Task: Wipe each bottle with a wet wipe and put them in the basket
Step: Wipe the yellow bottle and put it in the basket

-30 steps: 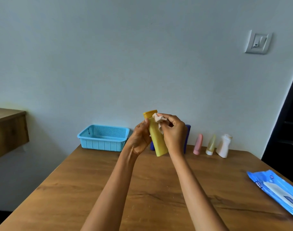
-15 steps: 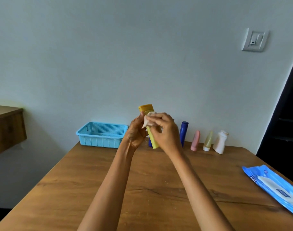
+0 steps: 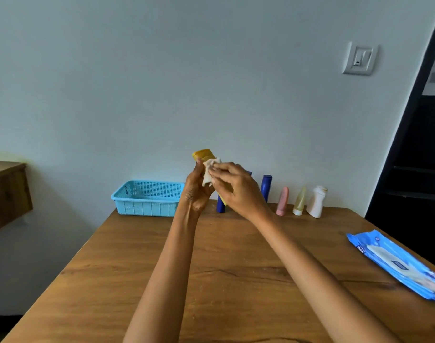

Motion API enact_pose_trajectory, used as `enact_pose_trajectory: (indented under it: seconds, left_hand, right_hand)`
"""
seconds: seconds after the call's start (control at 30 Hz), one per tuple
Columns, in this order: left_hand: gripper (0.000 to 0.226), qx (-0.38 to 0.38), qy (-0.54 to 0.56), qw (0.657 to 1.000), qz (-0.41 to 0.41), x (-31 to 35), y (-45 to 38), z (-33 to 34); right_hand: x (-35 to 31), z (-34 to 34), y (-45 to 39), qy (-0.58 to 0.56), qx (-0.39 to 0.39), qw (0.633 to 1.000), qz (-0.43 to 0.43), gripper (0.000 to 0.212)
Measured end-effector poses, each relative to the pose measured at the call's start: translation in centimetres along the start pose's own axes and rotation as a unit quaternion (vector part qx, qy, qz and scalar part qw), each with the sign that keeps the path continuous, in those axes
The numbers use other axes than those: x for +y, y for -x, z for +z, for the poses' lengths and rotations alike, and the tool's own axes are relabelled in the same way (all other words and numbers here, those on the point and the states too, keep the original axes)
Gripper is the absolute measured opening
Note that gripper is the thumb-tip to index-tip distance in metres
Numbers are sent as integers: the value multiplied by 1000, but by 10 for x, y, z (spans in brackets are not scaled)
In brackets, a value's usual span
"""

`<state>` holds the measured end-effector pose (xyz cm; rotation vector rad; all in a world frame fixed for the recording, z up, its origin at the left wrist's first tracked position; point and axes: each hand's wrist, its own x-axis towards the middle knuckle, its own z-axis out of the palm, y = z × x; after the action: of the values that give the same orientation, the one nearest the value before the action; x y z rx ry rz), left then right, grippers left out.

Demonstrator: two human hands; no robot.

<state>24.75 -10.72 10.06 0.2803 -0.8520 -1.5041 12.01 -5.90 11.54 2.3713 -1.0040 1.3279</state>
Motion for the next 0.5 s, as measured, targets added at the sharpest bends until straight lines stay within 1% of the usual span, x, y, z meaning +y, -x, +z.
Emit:
enact_pose_trajectory:
  seconds: [0.07, 0.1, 0.13, 0.2, 0.27, 0.33, 0.4, 0.43, 0.5]
  left_hand:
    - [33, 8, -12, 1000, 1, -2, 2, 1]
    - [33, 4, -9, 1000, 1, -3, 3, 4]
    - [34, -2, -3, 1000, -1, -3, 5, 8]
    - [31, -16, 5, 1000, 3, -2, 6, 12]
    - [32, -21, 11, 1000, 10, 0, 5, 12]
    - [36, -18, 15, 1000, 6, 1, 5, 8]
    - [40, 3, -2, 1000, -5, 1, 5, 4]
    - [40, 10, -17, 1000, -8, -1, 5, 2]
    - [42, 9, -44, 999, -14, -4, 6, 2]
  right_hand:
    - [6, -5, -2, 16, -16, 1000, 7, 33]
    - [7, -7, -7, 10, -26, 999, 24, 34]
    - [6, -8, -13, -4, -32, 998, 47, 35]
    - [0, -9, -22, -39, -18, 996, 79, 33]
    - [-6, -9, -24, -50, -2, 996, 77, 25]
    - [-9, -11, -16, -35, -15, 997, 64, 21]
    - [-6, -14, -7, -34, -36, 996, 74, 18]
    - [-3, -16, -6, -41, -35, 995, 89, 16]
    - [2, -18, -13, -53, -9, 990, 129, 14]
